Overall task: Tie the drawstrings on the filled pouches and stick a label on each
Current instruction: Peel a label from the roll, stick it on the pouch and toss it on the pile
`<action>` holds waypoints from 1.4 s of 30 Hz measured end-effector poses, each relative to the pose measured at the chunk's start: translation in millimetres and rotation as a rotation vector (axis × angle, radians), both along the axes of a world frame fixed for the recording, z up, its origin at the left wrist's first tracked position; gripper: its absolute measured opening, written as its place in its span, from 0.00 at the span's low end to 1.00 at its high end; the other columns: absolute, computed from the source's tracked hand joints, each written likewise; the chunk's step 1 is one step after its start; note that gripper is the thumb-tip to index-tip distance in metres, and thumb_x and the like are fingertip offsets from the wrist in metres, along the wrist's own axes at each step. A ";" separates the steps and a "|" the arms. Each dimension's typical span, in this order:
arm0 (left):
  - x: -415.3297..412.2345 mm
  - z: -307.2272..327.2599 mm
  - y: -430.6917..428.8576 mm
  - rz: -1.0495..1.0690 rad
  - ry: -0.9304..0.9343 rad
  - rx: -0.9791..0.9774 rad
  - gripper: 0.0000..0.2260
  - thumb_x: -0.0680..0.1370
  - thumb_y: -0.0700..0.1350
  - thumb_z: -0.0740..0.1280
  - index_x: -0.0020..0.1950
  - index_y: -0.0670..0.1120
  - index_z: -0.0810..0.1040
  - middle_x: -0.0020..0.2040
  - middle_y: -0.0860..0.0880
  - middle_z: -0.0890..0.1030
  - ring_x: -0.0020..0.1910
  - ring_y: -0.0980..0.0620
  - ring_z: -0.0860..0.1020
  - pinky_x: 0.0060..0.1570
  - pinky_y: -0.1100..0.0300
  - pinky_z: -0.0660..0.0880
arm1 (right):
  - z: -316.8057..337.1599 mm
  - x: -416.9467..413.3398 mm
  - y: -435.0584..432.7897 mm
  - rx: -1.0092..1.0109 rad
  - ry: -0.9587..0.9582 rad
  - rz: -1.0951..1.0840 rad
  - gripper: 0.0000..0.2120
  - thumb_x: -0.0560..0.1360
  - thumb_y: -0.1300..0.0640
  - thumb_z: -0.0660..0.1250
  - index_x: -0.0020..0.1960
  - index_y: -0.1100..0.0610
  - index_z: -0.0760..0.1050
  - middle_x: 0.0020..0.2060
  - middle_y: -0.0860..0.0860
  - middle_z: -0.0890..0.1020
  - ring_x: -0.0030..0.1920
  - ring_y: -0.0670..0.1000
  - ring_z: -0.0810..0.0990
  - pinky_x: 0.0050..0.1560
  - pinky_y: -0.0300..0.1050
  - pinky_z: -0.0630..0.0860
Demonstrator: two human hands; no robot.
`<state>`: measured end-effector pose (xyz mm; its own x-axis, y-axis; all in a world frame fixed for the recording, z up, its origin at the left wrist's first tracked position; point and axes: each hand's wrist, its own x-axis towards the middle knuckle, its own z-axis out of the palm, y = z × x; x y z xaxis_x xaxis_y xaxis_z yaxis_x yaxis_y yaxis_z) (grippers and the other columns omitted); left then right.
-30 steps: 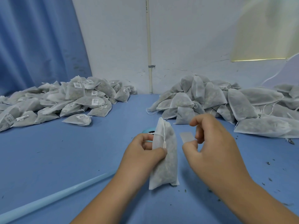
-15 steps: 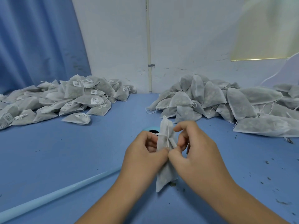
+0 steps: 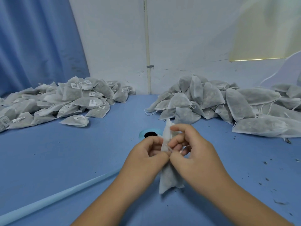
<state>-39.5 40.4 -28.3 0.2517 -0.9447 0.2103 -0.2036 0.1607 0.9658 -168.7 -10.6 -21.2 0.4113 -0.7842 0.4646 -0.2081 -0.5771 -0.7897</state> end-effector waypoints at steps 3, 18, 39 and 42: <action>5.3 -1.6 -4.7 0.059 0.112 0.061 0.08 0.71 0.49 0.69 0.46 0.48 0.84 0.45 0.46 0.85 0.48 0.45 0.83 0.54 0.48 0.78 | -0.2 -3.6 2.1 0.021 0.052 0.101 0.24 0.66 0.54 0.64 0.58 0.35 0.68 0.45 0.34 0.81 0.49 0.37 0.78 0.50 0.31 0.72; 9.8 -4.0 -5.8 -0.069 0.176 0.037 0.11 0.70 0.52 0.72 0.48 0.49 0.85 0.48 0.45 0.86 0.49 0.47 0.84 0.52 0.51 0.79 | 1.1 -13.2 -17.8 0.572 -0.274 0.308 0.11 0.65 0.58 0.75 0.47 0.55 0.84 0.45 0.56 0.86 0.47 0.55 0.85 0.41 0.41 0.81; 34.2 10.3 -14.6 0.341 0.958 -0.204 0.15 0.81 0.49 0.58 0.50 0.42 0.81 0.42 0.43 0.84 0.38 0.47 0.82 0.37 0.56 0.77 | 32.7 56.5 -22.3 0.651 0.064 0.376 0.09 0.72 0.55 0.71 0.47 0.60 0.79 0.35 0.56 0.80 0.28 0.51 0.76 0.26 0.42 0.71; 52.5 16.2 -12.2 0.400 1.228 -0.334 0.17 0.82 0.51 0.56 0.50 0.42 0.80 0.44 0.41 0.82 0.39 0.46 0.81 0.40 0.54 0.76 | 60.2 99.4 -34.9 0.722 0.040 0.446 0.05 0.71 0.59 0.72 0.42 0.59 0.78 0.33 0.56 0.77 0.27 0.49 0.74 0.25 0.39 0.71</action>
